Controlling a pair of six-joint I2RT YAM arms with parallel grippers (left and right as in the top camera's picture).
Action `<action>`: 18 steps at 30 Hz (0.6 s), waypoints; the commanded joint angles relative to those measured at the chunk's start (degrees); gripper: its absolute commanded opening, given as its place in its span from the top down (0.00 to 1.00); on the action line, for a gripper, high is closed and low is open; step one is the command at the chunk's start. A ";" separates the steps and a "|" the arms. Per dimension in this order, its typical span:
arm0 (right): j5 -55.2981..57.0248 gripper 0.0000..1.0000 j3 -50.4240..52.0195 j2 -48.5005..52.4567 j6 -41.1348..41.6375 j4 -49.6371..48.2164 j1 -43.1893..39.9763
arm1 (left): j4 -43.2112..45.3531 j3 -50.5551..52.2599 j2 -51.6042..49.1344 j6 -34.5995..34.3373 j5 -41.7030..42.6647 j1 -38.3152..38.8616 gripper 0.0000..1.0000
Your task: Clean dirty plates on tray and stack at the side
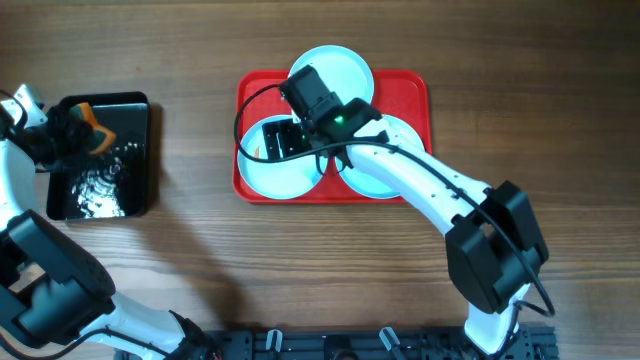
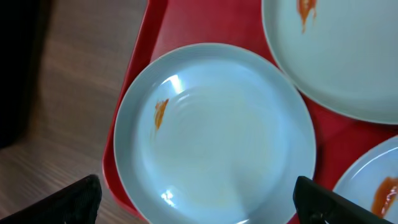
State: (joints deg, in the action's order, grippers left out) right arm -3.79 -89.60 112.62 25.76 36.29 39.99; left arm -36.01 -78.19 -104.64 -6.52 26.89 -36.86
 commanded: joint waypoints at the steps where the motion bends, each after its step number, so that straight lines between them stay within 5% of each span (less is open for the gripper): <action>1: 4.26 0.00 1.07 0.44 2.97 -1.18 -0.42 | 0.57 0.33 -0.17 0.17 0.72 0.11 0.96; 6: 3.74 0.00 1.07 3.17 2.29 -3.96 -0.39 | 1.22 0.33 -0.17 0.35 0.72 0.11 0.96; 10: 2.34 0.00 1.07 3.43 -6.23 -2.40 -0.42 | 2.16 0.33 -0.17 0.79 0.74 0.11 0.96; 13: 2.32 0.00 1.07 3.43 -6.08 -2.67 -0.35 | 3.58 0.33 -0.17 9.44 0.74 0.11 0.96; 18: 2.32 0.00 1.07 3.43 -6.05 -3.19 -0.28 | 6.56 0.33 -0.17 10.82 0.74 0.11 0.96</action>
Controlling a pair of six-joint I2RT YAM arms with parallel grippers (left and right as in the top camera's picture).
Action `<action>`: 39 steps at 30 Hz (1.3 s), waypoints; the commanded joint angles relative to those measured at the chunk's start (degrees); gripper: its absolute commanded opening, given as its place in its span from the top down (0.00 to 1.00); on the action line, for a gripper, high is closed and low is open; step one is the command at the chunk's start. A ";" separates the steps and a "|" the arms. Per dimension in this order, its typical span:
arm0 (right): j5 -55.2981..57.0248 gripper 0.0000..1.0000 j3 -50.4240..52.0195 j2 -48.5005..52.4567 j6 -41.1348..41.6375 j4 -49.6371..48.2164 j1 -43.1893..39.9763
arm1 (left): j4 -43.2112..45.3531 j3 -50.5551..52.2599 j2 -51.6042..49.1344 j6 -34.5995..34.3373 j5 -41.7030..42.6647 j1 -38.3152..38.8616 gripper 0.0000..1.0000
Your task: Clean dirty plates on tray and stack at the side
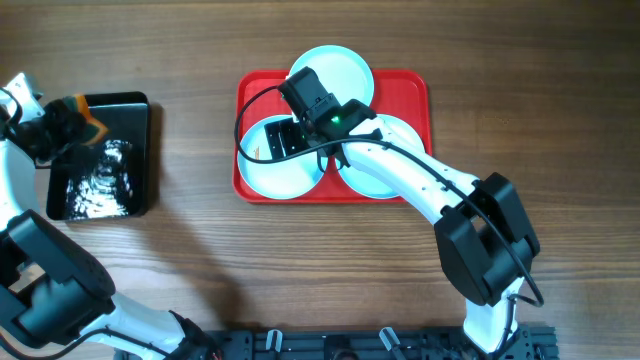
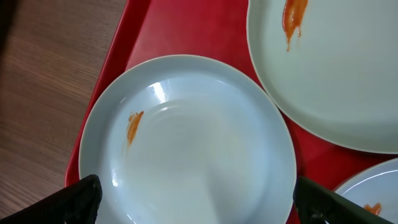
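Observation:
Three pale blue plates lie on the red tray (image 1: 415, 85). The left plate (image 2: 186, 143) carries an orange smear near its left rim. An orange smear also marks the back plate (image 2: 336, 74). Only the stained rim of the right plate (image 2: 376, 202) shows. My right gripper (image 2: 199, 202) hangs open over the left plate, its black fingertips (image 2: 81, 199) spread about as wide as the plate. At the far left my left gripper (image 1: 62, 125) is shut on an orange sponge (image 1: 88, 112) at the back left corner of the black basin (image 1: 135, 102).
The black basin holds water that glints. Bare wooden table (image 1: 190, 260) lies between basin and tray, and to the right of the tray. The right arm (image 1: 420, 180) reaches across the tray's front right part.
My left gripper with the sponge has moved from over the water to the basin's back left corner. My right gripper has shifted slightly towards the back plate, still open.

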State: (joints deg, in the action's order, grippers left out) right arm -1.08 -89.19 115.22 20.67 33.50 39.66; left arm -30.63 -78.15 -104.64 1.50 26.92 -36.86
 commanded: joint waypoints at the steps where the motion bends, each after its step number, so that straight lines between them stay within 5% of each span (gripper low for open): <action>1: -0.42 0.00 0.66 0.83 -0.94 -0.37 0.04 | 1.53 0.28 -0.17 2.80 0.72 0.11 0.96; 39: -0.39 0.00 0.66 0.83 -0.96 -0.46 0.04 | 1.75 0.33 -0.17 2.78 1.16 2.40 0.96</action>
